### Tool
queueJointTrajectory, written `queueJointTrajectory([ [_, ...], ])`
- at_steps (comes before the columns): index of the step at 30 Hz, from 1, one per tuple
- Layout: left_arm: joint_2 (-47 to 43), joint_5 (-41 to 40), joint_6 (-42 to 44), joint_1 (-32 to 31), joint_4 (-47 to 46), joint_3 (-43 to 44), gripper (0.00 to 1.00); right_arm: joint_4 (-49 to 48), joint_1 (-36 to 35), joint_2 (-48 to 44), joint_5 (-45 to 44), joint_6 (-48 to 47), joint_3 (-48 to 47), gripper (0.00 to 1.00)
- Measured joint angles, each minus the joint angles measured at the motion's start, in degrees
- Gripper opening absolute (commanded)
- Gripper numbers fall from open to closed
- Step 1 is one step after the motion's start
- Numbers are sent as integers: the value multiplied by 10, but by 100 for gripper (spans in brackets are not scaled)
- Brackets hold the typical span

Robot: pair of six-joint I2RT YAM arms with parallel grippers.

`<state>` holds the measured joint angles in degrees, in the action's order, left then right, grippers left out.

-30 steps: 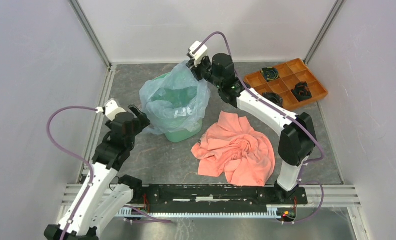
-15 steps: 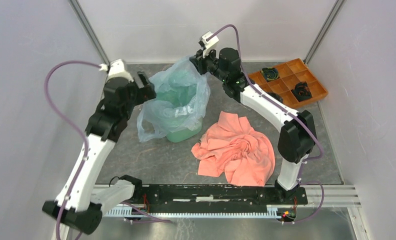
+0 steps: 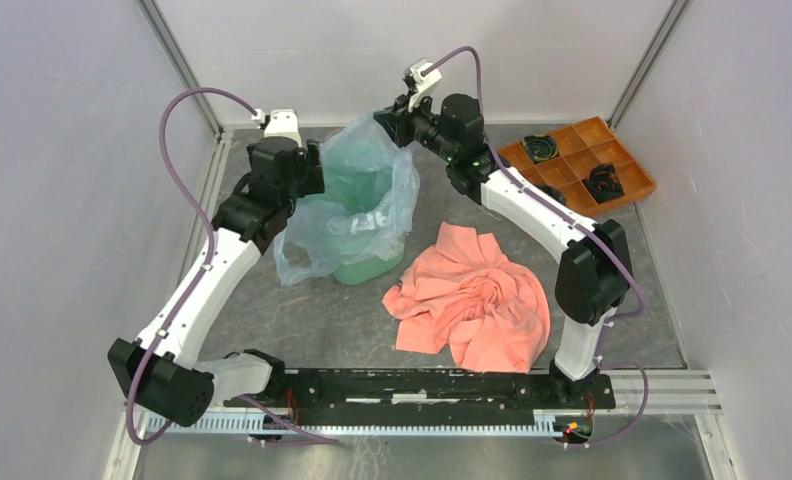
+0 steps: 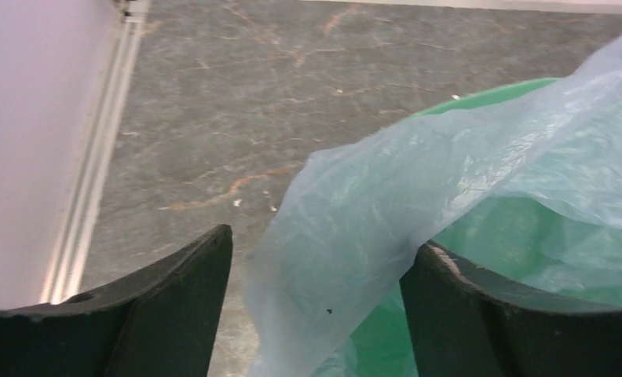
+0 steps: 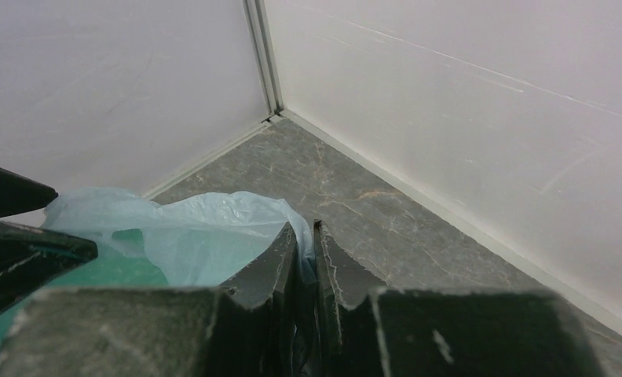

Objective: Put the trash bags into the trash bin

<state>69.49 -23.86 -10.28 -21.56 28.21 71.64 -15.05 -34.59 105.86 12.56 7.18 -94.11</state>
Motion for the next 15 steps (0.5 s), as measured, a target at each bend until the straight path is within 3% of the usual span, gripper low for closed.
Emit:
queueJointTrajectory([
  [10,0,-68,11,3,-18,0,37,-52,42,23,48,106,16,16],
  [15,0,-71,10,22,-18,0,29,-62,62,64,85,158,12,16],
])
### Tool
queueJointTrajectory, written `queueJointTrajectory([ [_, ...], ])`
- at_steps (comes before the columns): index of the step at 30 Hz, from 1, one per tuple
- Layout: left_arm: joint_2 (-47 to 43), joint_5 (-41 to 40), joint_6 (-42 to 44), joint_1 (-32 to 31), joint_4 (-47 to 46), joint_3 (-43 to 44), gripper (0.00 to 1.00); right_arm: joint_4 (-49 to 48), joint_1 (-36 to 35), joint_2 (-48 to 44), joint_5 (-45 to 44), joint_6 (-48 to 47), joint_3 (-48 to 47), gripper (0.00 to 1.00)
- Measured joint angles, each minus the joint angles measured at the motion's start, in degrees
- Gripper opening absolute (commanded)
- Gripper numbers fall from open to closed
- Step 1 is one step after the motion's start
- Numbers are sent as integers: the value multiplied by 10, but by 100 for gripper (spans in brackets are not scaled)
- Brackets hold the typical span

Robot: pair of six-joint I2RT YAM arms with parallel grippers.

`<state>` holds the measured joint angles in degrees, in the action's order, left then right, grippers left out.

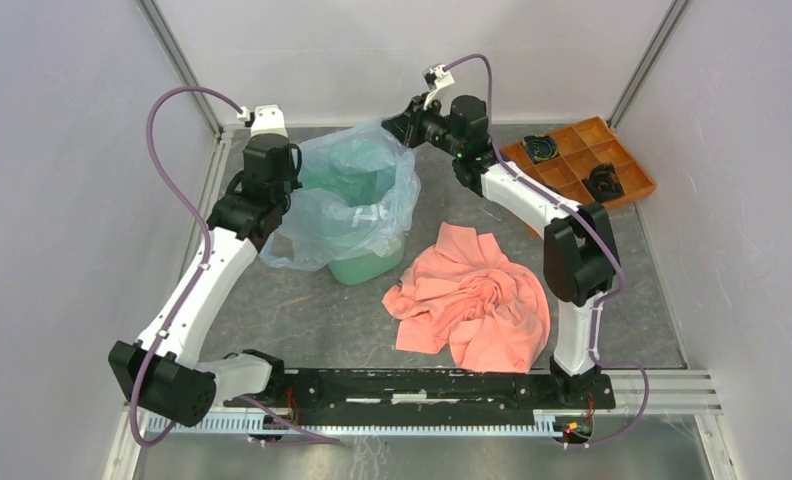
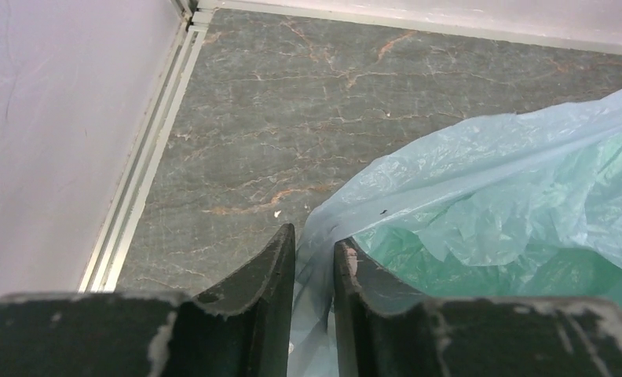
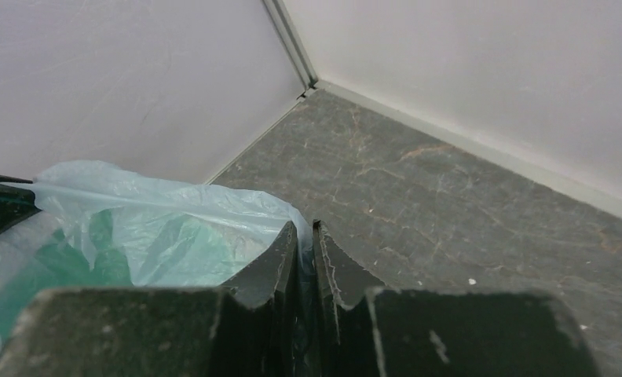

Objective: Put the trash bags into the trash bin

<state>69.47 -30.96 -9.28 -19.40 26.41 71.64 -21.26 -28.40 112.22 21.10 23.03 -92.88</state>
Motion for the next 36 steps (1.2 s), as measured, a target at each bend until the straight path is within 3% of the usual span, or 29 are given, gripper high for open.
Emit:
queueJointTrajectory([
  [7,19,29,-8,49,-3,2,31,0,2,34,25,34,-17,16],
  [16,75,133,-100,126,-6,7,34,0,12,57,35,42,-24,16],
  [21,69,167,-142,150,-27,-37,38,12,13,62,42,42,-24,17],
  [23,62,177,-151,153,-34,-57,42,12,13,62,44,42,-21,17],
  [28,6,191,-163,153,-43,-116,66,1,15,60,50,42,27,17],
  [36,-83,173,-163,155,8,-142,89,3,15,45,57,45,82,20],
])
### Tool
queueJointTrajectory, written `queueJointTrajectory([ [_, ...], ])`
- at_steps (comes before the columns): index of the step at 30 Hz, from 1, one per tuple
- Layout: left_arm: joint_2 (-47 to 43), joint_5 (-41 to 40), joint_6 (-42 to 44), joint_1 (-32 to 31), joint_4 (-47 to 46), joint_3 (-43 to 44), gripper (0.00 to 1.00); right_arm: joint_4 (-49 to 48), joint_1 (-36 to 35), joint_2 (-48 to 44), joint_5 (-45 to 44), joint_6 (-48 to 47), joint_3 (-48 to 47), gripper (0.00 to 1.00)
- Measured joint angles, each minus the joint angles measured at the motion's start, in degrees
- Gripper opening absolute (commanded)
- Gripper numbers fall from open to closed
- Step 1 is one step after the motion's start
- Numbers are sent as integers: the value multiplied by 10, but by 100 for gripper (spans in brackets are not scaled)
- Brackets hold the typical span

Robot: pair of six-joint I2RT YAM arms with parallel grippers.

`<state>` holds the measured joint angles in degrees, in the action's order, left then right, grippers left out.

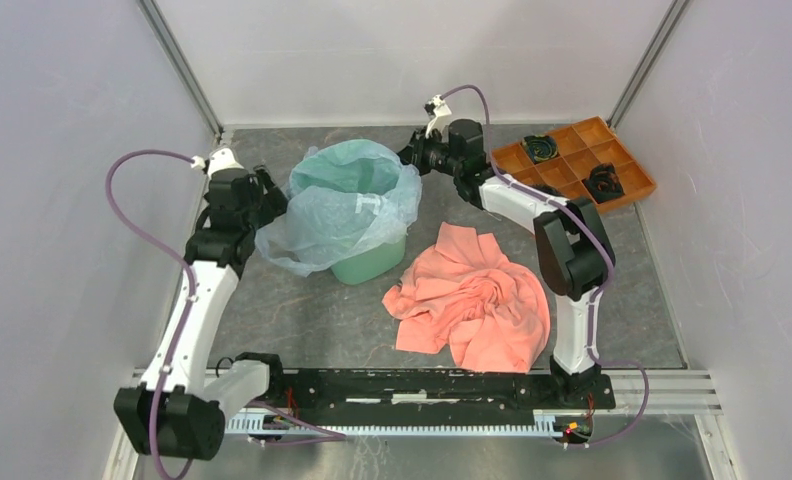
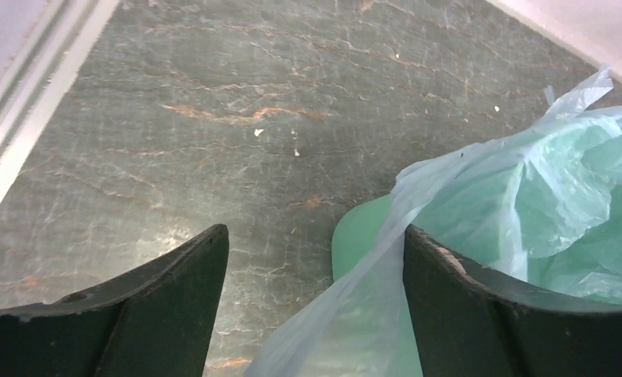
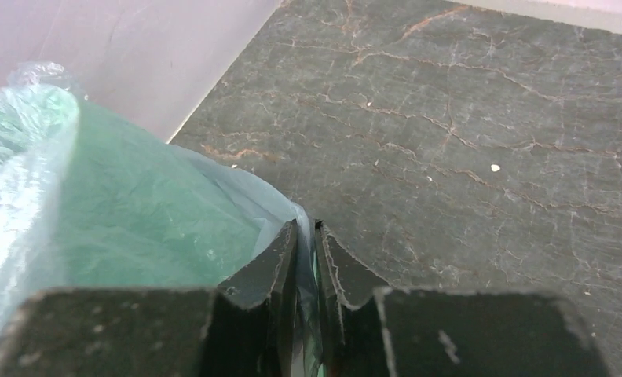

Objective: Put the trash bags into the trash bin

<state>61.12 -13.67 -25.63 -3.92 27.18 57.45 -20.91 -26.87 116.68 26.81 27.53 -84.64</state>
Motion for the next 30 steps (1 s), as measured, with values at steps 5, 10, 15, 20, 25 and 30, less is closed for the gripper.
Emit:
queueJointTrajectory([
  [5,-86,-30,-1,0,40,-26,92,10,2,-24,0,-2,0,26],
  [10,-152,-40,-5,0,87,-31,93,33,2,-37,-1,-15,-15,27],
  [15,-191,-40,-28,0,111,-41,91,52,4,-37,-2,-25,-28,31],
  [20,-214,-17,-81,0,106,-107,77,93,4,-39,-6,-37,-38,55],
  [25,-225,12,-140,0,95,-198,60,177,6,-66,-21,-69,-60,78],
  [30,-222,46,-180,0,56,-244,55,251,10,-131,-42,-94,-61,88],
])
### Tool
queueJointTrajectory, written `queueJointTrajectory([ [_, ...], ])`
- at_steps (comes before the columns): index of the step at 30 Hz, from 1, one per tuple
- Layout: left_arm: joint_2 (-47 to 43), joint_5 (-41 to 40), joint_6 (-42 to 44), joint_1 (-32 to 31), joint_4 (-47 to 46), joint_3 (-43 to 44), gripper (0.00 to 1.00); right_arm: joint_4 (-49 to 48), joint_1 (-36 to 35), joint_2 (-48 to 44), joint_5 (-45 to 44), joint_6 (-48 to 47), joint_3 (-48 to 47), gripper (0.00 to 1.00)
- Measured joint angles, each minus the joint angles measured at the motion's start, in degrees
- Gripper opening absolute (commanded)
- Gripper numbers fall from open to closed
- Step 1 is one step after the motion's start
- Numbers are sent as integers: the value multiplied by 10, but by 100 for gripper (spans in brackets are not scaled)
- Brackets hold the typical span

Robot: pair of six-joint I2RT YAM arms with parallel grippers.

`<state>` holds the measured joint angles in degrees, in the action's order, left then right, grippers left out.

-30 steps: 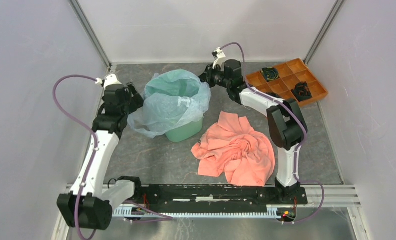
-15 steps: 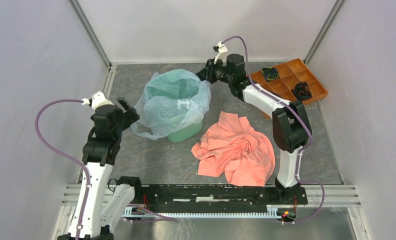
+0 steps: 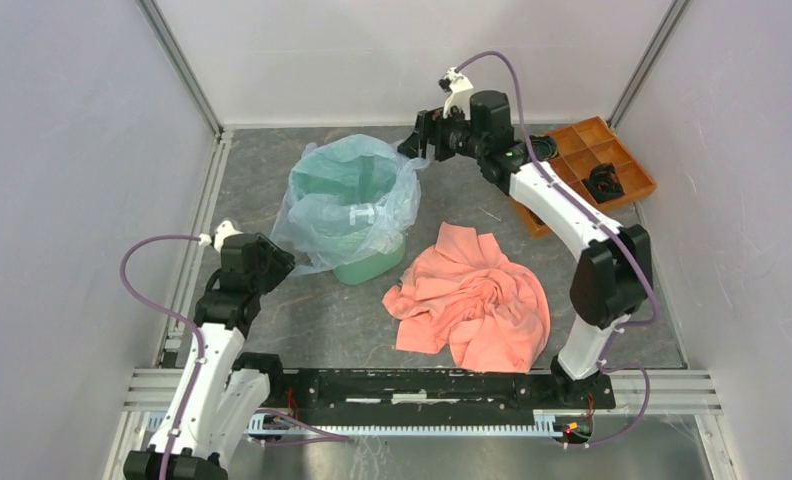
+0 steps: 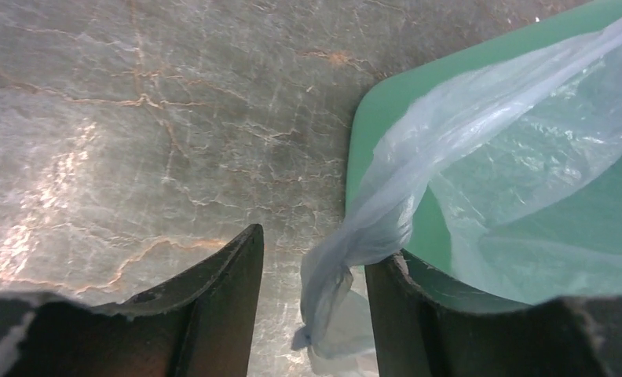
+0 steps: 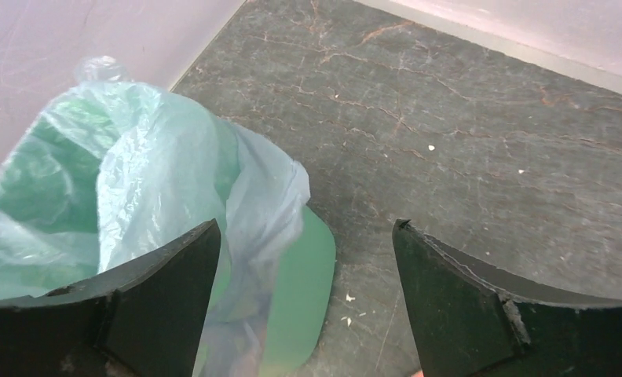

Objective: Put the trash bags into the trash bin

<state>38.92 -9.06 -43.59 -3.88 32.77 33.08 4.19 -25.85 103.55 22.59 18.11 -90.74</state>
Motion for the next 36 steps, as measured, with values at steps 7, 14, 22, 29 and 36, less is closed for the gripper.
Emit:
queueJointTrajectory([
  [7,18,23,-16,0,-51,-15,50,78,1,-71,-33,-9,0,96],
  [14,18,45,-18,0,-74,-28,50,88,1,-111,-37,-5,15,98],
  [22,24,64,-18,0,-91,-28,49,70,0,-116,-14,21,6,98],
  [29,26,73,-17,0,-96,-28,49,18,-8,-205,-45,54,152,80],
  [36,35,80,-17,0,-106,-28,49,-61,-14,-214,-29,126,230,76],
])
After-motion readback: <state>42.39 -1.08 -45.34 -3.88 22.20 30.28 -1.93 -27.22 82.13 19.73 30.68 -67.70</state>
